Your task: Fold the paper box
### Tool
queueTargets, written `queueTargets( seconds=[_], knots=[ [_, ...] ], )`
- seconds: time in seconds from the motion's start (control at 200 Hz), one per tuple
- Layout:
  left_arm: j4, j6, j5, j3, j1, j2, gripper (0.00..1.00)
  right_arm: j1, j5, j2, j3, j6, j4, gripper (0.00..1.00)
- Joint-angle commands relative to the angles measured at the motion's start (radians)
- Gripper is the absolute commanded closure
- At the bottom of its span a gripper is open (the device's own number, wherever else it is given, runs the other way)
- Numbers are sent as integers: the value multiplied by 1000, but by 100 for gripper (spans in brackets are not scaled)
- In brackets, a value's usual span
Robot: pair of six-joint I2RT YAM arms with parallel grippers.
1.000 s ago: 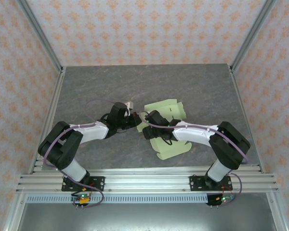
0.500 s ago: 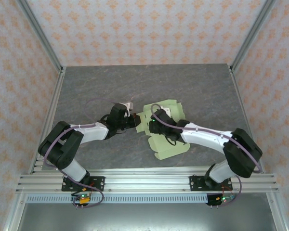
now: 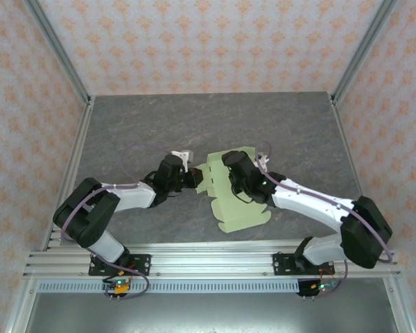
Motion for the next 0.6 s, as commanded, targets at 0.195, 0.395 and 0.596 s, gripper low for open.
queueTargets(
  seconds=[0.195, 0.395, 0.596],
  knots=[
    [151, 115, -42, -72, -26, -17, 100, -156, -285, 212, 164, 119, 38, 19],
    [132, 185, -124, -86, -74, -53, 100, -166, -345, 286, 221, 90, 33, 18],
    [165, 184, -201, -138, -77, -103, 100, -166, -366, 330, 248, 72, -10, 44]
  ],
)
